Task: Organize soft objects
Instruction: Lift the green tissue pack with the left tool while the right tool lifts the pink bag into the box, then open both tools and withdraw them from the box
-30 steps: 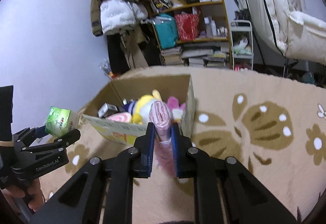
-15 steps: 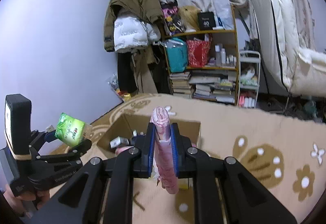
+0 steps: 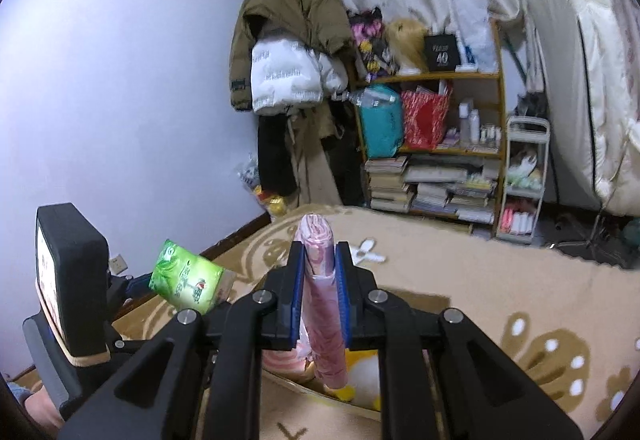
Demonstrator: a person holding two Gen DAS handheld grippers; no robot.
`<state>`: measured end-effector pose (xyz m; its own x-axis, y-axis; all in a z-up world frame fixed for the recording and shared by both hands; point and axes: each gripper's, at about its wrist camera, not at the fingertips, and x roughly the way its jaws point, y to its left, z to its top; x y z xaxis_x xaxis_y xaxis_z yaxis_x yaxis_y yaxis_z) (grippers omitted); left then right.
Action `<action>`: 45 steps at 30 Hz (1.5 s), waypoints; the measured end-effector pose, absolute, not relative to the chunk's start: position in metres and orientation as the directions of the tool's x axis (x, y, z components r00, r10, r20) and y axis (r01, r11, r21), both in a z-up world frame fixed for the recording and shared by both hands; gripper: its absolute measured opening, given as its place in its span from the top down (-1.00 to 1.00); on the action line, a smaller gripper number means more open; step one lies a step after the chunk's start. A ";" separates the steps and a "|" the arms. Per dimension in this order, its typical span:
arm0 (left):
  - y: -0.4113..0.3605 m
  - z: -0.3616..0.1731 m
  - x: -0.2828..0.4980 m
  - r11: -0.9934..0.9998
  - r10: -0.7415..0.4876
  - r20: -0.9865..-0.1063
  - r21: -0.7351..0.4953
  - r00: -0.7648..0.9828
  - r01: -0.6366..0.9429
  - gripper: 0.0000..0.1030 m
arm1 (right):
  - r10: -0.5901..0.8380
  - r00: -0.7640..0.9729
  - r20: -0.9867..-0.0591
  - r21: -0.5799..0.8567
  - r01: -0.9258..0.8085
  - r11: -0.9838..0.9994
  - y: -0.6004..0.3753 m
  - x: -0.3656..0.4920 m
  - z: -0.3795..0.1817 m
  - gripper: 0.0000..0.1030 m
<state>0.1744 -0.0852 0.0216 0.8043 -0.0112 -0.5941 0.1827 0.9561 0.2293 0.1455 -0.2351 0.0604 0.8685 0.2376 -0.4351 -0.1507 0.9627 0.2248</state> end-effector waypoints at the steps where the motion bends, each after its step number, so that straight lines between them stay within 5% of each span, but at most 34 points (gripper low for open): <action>1: -0.083 0.017 0.180 0.957 -0.012 -0.600 0.225 0.800 0.183 -0.43 | 0.243 0.863 -0.444 0.231 -0.152 0.961 -0.234 0.149 0.055 0.69; 16: -0.076 -0.029 0.218 0.969 -0.095 -0.678 0.104 0.729 0.223 -0.46 | 0.217 0.770 -0.600 0.181 -0.134 0.974 -0.240 0.173 -0.012 0.67; 20: -0.077 -0.033 0.221 0.968 -0.096 -0.687 0.103 0.721 0.228 -0.72 | 0.202 0.755 -0.624 0.194 -0.101 0.976 -0.253 0.170 -0.017 0.35; 23: -0.077 -0.030 0.219 0.971 -0.082 -0.677 0.112 0.731 0.213 -0.77 | 0.189 0.751 -0.633 0.195 -0.081 0.977 -0.260 0.165 -0.018 0.31; 36: -0.052 0.007 0.185 0.980 -0.045 -0.647 0.118 0.761 0.158 -0.97 | 0.128 0.787 -0.604 0.186 -0.017 0.982 -0.268 0.131 0.016 -1.00; 45: -0.035 0.048 0.146 0.978 -0.019 -0.586 0.157 0.810 0.136 -0.99 | 0.094 0.832 -0.547 0.176 0.004 0.984 -0.269 0.098 0.056 -1.00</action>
<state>0.1460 -0.0347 0.0483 0.8103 -0.0189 -0.5857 0.1364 0.9781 0.1572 0.0984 -0.2686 0.0562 0.8319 0.0942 -0.5468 0.0041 0.9844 0.1759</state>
